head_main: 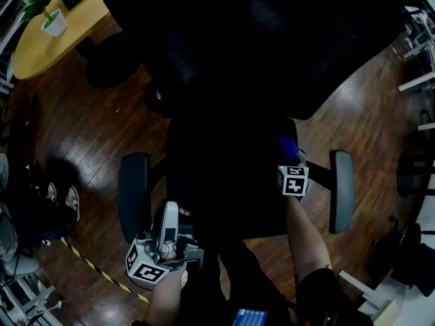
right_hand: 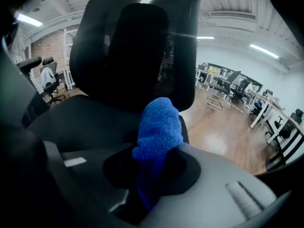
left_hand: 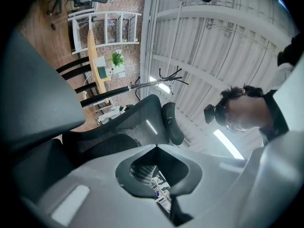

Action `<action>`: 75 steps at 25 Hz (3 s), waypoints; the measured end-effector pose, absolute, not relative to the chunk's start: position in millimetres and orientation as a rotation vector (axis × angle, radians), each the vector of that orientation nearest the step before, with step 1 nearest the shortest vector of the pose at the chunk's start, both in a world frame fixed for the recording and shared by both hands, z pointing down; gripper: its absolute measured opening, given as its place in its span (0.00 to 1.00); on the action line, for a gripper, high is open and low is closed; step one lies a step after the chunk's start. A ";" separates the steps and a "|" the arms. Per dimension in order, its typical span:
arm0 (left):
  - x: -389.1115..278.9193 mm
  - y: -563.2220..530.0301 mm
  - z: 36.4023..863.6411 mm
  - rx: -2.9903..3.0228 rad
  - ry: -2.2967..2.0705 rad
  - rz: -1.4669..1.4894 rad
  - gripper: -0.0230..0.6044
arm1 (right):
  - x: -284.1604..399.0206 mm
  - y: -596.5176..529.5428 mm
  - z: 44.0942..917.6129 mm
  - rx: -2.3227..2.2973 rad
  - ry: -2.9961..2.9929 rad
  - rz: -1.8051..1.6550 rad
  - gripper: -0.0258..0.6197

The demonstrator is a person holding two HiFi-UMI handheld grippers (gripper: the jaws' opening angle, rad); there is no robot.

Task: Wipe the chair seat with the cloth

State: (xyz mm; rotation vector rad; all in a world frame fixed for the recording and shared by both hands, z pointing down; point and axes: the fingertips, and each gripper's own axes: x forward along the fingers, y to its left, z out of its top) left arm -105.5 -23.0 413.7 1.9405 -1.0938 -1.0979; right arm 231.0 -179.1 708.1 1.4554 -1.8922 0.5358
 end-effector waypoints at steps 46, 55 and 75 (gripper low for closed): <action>-94.2 1.6 403.3 1.934 -1.061 -1.134 0.04 | 257.0 -86.4 707.1 1.423 -1.887 0.595 0.16; -93.8 3.6 399.3 1.941 -1.060 -1.142 0.04 | 260.2 -88.1 700.1 1.481 -1.893 0.626 0.16; -129.5 15.6 401.1 1.912 -1.130 -1.160 0.04 | -137.2 58.4 701.8 0.662 -2.419 0.752 0.16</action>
